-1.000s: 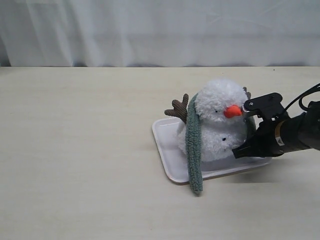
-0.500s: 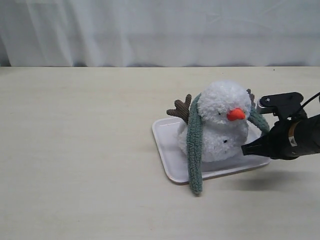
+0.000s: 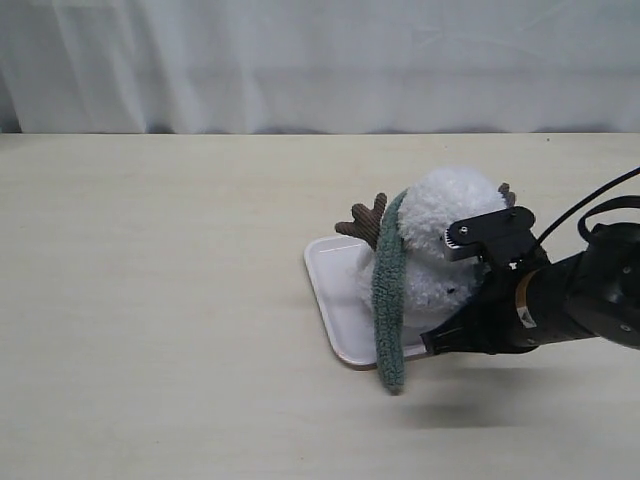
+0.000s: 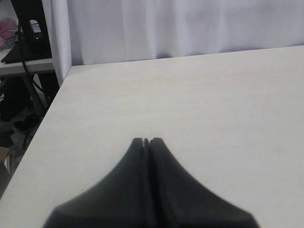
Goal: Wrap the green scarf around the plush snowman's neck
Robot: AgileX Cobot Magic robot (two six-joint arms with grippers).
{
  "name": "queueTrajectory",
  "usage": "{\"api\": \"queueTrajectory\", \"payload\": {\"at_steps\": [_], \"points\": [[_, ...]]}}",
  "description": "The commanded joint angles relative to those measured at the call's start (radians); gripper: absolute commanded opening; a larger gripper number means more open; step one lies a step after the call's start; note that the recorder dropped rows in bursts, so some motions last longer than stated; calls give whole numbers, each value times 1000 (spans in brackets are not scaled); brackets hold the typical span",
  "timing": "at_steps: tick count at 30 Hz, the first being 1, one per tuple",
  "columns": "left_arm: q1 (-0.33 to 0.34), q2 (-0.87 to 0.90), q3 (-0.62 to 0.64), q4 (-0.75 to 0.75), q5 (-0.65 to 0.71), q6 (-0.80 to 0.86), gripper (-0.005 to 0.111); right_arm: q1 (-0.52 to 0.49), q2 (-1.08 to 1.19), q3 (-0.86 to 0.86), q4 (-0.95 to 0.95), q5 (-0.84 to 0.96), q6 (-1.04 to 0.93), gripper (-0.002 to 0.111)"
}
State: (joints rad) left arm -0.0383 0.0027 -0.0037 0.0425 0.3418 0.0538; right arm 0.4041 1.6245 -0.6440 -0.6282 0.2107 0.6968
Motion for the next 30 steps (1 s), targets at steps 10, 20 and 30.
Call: {"api": "queueTrajectory", "payload": {"at_steps": [10, 20, 30], "points": [[-10, -3, 4, -1, -11, -2, 0, 17, 39, 11, 98, 3, -1, 5], [-10, -3, 4, -1, -11, -2, 0, 17, 35, 11, 158, 76, -5, 61], [-10, -3, 4, -1, -11, -2, 0, 17, -148, 11, 762, 282, -617, 63]]}}
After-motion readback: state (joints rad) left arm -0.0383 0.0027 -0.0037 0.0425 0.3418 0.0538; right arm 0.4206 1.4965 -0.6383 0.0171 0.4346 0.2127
